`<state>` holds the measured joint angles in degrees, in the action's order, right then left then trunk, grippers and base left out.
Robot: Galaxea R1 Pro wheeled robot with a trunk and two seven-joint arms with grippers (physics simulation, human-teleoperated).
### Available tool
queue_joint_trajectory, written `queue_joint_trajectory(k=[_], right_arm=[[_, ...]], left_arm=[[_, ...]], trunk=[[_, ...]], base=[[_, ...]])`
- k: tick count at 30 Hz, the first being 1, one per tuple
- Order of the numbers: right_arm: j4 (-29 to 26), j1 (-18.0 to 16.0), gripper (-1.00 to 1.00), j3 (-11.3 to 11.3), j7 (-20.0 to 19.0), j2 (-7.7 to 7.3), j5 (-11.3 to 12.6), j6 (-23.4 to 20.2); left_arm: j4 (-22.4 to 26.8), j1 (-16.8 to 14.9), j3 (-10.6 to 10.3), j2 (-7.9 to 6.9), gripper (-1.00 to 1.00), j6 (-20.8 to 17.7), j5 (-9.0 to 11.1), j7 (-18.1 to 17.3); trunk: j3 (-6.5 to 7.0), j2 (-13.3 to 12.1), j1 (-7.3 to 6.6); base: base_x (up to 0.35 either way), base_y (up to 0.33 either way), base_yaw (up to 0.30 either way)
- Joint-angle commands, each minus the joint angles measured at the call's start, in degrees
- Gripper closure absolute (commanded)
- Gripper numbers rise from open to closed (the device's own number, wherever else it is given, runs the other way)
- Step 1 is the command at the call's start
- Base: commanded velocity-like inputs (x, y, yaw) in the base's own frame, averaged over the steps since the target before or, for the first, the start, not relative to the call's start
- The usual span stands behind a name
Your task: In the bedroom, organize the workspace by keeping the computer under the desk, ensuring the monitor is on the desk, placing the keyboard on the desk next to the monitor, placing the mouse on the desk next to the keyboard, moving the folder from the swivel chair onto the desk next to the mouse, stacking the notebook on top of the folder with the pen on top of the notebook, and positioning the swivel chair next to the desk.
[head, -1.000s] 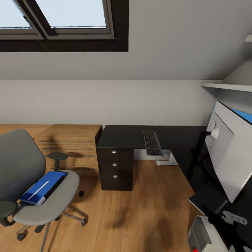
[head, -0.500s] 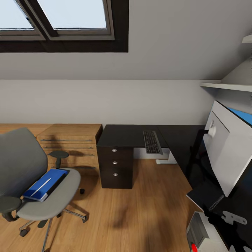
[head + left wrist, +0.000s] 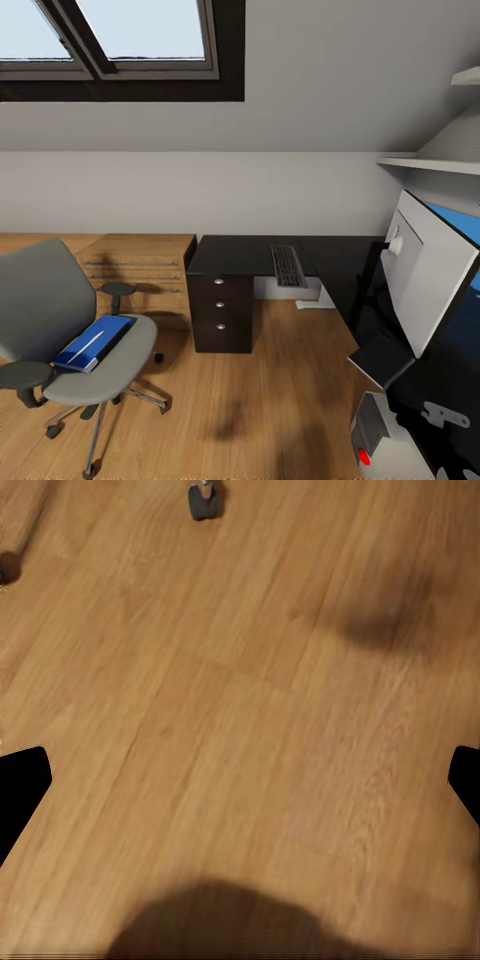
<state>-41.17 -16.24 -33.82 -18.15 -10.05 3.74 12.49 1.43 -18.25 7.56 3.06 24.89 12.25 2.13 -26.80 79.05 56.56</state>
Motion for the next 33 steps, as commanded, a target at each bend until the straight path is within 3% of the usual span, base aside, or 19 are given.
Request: queue_joint_trajectory(k=[1, 17, 33], right_arm=[[0.13, -0.02, -1.00, -0.23, -0.49, 0.02, 0.33, -0.21], [-0.03, -0.02, -1.00, 0.01, -0.40, 0.31, 0.18, 1.33], [-0.03, -0.02, -1.00, 0.07, -0.31, 0.38, 0.21, 1.40]], left_arm=[[-0.02, -0.03, 0.43, 0.02, -1.00, 0.16, -0.29, 0.07], [-0.02, -0.03, 0.43, 0.02, -1.00, 0.16, -0.29, 0.13], [-0.02, -0.03, 0.43, 0.02, -1.00, 0.16, -0.29, 0.23]], trunk=[[-0.07, 0.03, -0.02], [-0.07, 0.03, -0.02], [-0.78, 0.03, -0.02]], base=[[-0.139, 0.000, 0.000], [-0.117, 0.000, 0.011], [-0.021, 0.000, 0.195]])
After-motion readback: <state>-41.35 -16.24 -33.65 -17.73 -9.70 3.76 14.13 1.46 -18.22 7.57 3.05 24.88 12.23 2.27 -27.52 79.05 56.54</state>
